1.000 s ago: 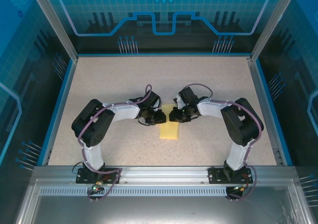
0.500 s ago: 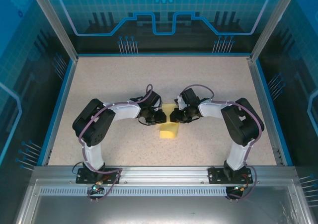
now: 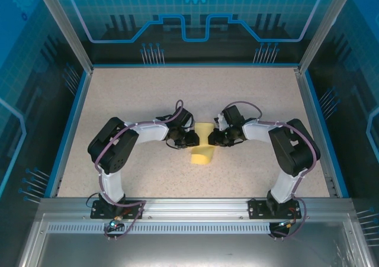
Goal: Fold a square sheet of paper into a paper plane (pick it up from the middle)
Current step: Fold the square sheet of paper in half at the center of the table.
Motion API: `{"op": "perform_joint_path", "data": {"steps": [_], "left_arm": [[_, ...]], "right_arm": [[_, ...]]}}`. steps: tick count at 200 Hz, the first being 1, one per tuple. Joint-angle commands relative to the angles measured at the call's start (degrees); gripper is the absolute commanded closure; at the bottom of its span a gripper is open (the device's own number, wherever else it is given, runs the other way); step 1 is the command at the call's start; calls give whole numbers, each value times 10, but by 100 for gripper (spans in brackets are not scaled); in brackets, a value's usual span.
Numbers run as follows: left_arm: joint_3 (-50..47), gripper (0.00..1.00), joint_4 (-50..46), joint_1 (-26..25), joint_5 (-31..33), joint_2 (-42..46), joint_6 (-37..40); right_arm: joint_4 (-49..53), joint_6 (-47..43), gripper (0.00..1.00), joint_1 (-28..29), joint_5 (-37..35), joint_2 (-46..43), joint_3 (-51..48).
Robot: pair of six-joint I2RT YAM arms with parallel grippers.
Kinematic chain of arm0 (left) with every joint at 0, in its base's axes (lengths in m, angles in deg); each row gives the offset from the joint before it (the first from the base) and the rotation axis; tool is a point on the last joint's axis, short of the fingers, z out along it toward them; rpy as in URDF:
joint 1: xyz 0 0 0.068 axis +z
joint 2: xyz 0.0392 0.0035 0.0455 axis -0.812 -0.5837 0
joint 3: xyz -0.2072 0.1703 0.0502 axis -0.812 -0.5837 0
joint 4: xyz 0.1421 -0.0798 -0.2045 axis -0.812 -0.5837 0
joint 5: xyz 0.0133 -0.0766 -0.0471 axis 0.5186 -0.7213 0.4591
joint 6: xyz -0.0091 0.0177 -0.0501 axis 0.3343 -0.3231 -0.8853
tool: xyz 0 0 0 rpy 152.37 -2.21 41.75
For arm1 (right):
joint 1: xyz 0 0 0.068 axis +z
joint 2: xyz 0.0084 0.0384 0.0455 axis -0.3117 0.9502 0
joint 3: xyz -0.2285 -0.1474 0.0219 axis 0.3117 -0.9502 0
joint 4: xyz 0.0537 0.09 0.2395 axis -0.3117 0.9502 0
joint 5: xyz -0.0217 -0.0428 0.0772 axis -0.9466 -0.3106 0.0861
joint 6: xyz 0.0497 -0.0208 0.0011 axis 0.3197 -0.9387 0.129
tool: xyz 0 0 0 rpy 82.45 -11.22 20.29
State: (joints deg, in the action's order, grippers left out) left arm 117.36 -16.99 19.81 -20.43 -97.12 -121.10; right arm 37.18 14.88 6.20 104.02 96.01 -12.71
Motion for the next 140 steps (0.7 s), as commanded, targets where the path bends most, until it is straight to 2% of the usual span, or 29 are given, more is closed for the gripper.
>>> {"op": "perform_joint_path", "data": {"steps": [1, 32, 64, 140], "left_arm": [[-13, 77, -65, -1, 65, -45, 22], [-4, 77, -69, -5, 64, -49, 27], [2, 77, -75, -6, 67, -50, 31], [1, 77, -82, -6, 74, -53, 38]], "right_arm": [[28, -9, 81, -15, -18, -17, -6], [21, -8, 81, 3, 1, -20, 38], [9, 1, 81, 9, 13, 23, 65], [25, -24, 82, -8, -42, 77, 100]]}}
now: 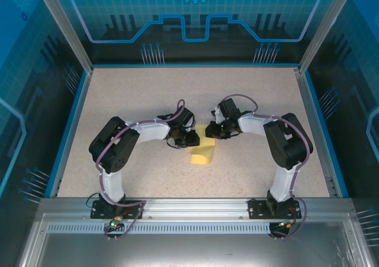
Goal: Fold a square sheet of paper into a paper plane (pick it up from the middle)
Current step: Fold the square sheet of paper in half at the center of the table.
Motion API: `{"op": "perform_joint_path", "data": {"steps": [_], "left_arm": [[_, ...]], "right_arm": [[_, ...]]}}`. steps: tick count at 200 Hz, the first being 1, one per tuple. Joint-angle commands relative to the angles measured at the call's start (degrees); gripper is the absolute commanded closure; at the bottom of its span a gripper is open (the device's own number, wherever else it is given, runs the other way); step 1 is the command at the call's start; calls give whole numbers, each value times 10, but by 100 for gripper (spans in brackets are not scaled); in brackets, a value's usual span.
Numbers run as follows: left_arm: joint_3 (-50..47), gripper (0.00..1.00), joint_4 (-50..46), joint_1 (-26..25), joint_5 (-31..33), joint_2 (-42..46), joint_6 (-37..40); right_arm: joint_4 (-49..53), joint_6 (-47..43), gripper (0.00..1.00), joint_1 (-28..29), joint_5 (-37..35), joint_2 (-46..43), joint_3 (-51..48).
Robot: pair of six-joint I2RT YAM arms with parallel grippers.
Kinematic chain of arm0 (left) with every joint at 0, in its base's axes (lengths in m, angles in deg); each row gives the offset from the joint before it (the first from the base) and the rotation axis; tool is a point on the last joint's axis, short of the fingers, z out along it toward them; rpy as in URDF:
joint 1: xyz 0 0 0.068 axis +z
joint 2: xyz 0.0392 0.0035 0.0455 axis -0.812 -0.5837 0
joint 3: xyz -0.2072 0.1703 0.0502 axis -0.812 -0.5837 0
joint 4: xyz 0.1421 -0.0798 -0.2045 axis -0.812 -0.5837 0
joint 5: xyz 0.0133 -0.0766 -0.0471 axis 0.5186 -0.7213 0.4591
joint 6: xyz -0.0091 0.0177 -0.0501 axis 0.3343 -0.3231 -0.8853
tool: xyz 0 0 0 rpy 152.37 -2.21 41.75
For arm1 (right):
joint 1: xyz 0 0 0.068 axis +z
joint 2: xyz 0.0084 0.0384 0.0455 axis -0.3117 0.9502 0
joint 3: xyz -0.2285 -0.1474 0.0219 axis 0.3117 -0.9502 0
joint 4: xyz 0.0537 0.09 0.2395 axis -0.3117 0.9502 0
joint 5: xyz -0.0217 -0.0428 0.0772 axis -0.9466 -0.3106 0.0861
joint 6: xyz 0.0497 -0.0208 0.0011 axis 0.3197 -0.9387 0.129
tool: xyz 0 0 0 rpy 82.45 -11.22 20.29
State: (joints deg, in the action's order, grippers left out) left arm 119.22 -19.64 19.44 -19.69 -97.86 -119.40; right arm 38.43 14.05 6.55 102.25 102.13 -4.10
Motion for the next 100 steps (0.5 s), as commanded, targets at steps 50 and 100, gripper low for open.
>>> {"op": "perform_joint_path", "data": {"steps": [50, 100], "left_arm": [[-26, 77, -59, -2, 73, -46, 24], [-31, 77, -63, -2, 80, -47, 29]], "right_arm": [[-6, -24, 82, -35, -29, 37, 9], [-28, -16, 81, -65, -6, 34, 3]]}}
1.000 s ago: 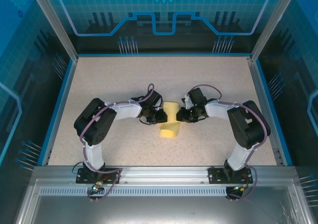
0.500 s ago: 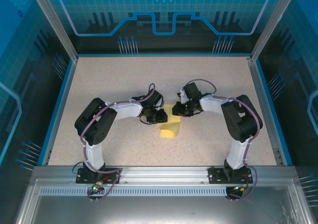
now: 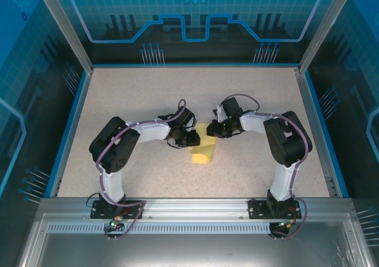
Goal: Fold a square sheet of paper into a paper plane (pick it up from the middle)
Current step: Fold the square sheet of paper in half at the center of the table.
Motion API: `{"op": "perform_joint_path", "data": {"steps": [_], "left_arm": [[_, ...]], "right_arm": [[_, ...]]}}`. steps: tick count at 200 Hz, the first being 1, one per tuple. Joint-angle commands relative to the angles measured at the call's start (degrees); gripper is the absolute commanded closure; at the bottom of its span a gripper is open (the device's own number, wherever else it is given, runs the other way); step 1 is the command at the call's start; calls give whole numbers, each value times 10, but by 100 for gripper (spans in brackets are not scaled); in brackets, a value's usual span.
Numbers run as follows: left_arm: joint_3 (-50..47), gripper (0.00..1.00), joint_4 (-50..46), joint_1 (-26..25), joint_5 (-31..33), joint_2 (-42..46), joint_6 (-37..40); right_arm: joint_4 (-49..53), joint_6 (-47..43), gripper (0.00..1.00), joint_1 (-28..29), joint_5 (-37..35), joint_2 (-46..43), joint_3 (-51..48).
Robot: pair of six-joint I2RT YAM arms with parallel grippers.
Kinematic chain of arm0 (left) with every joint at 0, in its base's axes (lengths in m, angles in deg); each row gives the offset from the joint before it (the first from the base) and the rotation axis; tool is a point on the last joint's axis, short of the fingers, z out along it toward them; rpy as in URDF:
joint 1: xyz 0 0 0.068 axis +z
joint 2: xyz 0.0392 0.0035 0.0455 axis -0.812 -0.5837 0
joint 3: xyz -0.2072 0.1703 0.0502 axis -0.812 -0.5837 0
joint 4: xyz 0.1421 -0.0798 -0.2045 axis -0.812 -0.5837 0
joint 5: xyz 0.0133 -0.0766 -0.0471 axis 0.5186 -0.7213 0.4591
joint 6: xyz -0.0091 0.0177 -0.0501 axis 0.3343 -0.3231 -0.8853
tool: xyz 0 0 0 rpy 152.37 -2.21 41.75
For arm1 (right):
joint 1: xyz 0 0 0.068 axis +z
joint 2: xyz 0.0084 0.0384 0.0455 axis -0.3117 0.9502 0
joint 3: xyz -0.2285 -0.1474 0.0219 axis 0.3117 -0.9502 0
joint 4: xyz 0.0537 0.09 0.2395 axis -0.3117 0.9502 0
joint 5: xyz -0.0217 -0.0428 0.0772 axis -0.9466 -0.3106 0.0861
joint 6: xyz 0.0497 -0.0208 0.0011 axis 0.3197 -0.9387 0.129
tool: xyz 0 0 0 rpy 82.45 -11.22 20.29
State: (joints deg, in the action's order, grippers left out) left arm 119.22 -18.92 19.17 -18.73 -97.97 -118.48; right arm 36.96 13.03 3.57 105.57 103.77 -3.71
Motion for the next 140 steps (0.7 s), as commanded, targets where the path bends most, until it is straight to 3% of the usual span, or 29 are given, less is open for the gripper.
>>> {"op": "perform_joint_path", "data": {"steps": [1, 71, 140], "left_arm": [[-31, 77, -70, 0, 70, -46, 20], [-27, 77, -76, 0, 75, -49, 24], [-15, 77, -83, 0, 73, -49, 28]], "right_arm": [[-13, -6, 81, -36, -39, 18, -2], [-18, -1, 80, -66, -40, 6, 5], [-17, 21, 81, -2, -32, -61, 3]]}}
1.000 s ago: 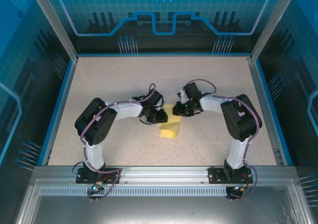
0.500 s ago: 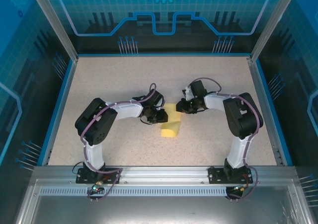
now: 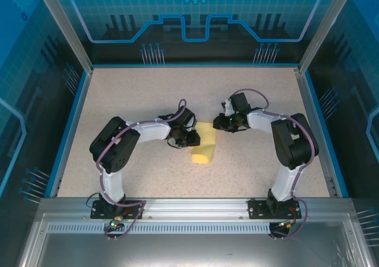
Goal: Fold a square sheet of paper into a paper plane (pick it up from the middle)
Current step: Fold the square sheet of paper in half at the center of the table.
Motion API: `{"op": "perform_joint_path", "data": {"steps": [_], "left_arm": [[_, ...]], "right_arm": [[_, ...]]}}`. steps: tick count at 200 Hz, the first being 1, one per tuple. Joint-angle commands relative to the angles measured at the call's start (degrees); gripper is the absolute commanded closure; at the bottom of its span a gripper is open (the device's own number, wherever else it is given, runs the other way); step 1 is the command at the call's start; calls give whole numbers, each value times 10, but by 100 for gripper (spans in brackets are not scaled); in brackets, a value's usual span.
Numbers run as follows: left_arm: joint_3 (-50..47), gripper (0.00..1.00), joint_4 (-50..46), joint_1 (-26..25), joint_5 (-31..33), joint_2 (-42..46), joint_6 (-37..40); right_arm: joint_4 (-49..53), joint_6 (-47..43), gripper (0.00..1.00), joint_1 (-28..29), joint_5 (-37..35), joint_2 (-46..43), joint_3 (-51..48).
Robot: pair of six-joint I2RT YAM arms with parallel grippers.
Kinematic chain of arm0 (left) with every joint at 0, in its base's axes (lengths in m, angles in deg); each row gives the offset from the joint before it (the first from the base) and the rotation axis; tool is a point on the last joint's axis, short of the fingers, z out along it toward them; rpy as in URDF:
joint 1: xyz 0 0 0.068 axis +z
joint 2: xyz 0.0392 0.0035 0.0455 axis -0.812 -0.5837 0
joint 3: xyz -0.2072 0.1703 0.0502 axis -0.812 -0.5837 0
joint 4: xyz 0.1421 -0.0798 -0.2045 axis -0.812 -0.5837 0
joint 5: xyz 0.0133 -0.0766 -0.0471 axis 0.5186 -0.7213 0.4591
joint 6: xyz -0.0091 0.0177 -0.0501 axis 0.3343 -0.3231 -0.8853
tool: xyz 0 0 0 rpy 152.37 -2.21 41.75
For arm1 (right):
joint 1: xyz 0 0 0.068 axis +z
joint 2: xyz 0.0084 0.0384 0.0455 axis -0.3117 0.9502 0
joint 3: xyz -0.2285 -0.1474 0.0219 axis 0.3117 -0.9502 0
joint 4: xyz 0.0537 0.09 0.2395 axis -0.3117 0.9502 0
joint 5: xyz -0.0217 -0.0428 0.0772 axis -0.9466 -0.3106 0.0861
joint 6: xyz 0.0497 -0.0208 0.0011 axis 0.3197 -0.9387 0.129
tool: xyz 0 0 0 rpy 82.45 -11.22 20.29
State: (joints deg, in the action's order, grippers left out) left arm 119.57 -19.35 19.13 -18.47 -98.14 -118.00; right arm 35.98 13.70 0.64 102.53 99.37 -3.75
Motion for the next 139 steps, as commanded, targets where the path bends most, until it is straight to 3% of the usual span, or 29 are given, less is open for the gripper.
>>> {"op": "perform_joint_path", "data": {"steps": [1, 58, 139], "left_arm": [[-19, 77, -79, 1, 70, -47, 23], [-19, 77, -83, 1, 71, -46, 27], [-38, 77, -74, 0, 72, -45, 27]], "right_arm": [[-7, 14, 81, 28, -2, -17, 4], [-23, 11, 81, 35, -4, 66, 45], [-13, -5, 82, -5, -36, 96, 48]]}}
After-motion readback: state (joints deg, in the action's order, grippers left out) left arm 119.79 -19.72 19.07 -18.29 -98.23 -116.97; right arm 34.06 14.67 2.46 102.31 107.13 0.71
